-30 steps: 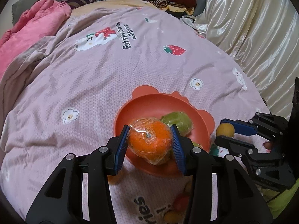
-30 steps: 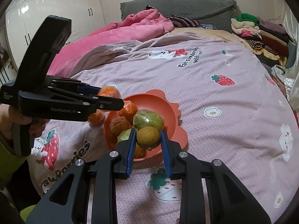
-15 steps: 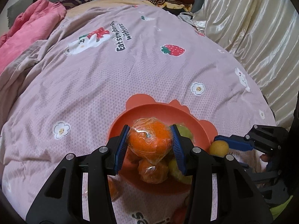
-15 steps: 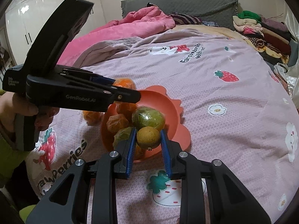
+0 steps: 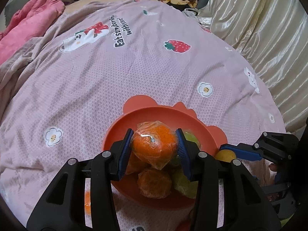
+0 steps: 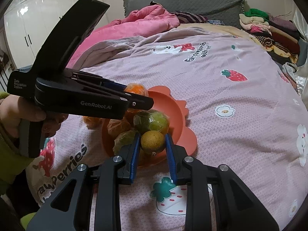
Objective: Organize fruits
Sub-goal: 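Carry the orange into the bowl with the left tool while the right tool carries the yellow fruit there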
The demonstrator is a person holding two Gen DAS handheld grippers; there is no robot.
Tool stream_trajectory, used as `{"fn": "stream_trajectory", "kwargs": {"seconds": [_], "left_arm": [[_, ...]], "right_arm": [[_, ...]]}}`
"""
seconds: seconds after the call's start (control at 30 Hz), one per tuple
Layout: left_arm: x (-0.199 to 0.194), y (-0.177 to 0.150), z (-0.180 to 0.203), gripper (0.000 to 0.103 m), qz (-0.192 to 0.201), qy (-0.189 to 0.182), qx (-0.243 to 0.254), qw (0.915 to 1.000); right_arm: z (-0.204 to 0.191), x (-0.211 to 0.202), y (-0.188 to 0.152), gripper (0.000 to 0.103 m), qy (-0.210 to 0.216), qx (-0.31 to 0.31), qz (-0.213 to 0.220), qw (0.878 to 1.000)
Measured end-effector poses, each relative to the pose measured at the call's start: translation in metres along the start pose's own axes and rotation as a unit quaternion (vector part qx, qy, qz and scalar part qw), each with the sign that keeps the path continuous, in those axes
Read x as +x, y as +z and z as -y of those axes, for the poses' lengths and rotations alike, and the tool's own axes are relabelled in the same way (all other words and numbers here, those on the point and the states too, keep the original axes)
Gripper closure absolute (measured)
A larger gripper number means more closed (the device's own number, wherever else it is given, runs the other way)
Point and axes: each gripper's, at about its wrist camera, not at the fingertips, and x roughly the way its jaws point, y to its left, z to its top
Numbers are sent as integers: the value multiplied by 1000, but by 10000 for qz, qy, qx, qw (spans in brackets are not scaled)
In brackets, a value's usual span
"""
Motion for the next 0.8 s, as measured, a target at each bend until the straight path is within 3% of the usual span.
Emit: {"fn": "stream_trajectory", "kwargs": {"seconds": [0.8], "left_arm": [[5,0,-7,66,-10,-123,-118,9999]], "right_arm": [[1,9,-1,78,6,16,-134,9999]]}}
